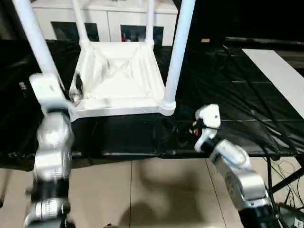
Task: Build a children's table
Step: Flip table
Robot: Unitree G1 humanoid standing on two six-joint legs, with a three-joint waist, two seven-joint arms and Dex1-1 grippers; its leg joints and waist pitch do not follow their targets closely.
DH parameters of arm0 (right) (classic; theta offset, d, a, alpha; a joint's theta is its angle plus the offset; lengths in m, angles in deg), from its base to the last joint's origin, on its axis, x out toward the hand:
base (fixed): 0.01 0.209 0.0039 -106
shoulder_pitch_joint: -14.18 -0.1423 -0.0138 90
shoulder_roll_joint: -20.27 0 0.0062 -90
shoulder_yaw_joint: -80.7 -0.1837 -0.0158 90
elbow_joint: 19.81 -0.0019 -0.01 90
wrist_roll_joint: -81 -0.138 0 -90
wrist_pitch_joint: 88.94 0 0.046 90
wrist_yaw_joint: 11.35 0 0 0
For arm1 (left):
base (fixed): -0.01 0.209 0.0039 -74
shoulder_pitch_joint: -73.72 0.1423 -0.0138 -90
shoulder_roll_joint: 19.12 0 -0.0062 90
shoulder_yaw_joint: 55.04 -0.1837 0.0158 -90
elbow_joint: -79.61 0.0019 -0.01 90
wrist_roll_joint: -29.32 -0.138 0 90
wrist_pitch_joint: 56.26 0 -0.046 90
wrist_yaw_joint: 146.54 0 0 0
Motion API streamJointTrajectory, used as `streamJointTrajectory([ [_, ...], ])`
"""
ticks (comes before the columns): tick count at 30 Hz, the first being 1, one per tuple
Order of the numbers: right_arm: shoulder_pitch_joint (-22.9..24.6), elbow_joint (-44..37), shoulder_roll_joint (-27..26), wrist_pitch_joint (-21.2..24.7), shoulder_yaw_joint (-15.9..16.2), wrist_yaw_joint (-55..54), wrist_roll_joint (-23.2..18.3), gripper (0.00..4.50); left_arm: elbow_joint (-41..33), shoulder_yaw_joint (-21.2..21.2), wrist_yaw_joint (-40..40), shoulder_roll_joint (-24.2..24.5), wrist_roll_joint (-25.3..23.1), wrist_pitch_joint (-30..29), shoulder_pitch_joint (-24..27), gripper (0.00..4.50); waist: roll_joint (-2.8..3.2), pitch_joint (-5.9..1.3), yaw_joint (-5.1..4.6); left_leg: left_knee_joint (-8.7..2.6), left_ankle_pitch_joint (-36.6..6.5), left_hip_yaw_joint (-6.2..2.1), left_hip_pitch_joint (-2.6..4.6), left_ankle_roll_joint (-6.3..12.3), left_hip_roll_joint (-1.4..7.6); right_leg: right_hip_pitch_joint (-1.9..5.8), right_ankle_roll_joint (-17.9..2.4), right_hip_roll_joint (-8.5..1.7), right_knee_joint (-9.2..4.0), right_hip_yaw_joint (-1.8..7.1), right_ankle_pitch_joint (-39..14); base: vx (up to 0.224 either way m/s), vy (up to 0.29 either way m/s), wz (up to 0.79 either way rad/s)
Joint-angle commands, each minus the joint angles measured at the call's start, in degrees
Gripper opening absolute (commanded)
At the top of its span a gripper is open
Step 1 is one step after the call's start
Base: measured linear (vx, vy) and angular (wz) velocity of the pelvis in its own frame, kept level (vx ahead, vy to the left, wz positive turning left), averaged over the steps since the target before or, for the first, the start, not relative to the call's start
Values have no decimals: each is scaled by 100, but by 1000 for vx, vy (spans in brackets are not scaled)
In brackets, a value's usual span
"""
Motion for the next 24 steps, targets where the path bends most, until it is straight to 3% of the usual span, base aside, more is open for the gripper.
streamJointTrajectory([
  [1,-23,-33,41,91,37,47,47,414,384,114,171,69,-9,-132,-298,440,145,-344,13,-455,-687,146,76,-136,-84,228,-1046,-87,-322,48,570,0,0,0],
  [6,38,-107,74,106,92,118,27,414,821,270,120,110,245,-186,-653,440,113,-320,2,-494,-959,139,58,-195,-68,245,-1061,-111,-353,49,169,0,0,0],
  [15,89,-112,159,143,173,183,74,414,936,393,443,231,172,-217,-711,440,133,-325,-2,-490,-884,131,51,-179,-63,254,-1118,-108,-345,36,339,0,0,0],
  [19,90,-80,149,137,189,171,74,414,962,405,753,297,-77,99,-681,440,139,-336,0,-478,-756,130,50,-148,-60,265,-1124,-109,-336,29,535,0,0,0],
  [24,53,-36,133,139,202,165,84,414,1549,432,413,332,180,144,-876,440,138,-335,4,-476,-695,140,61,-186,-80,252,-1102,-97,-335,33,579,0,0,0],
])
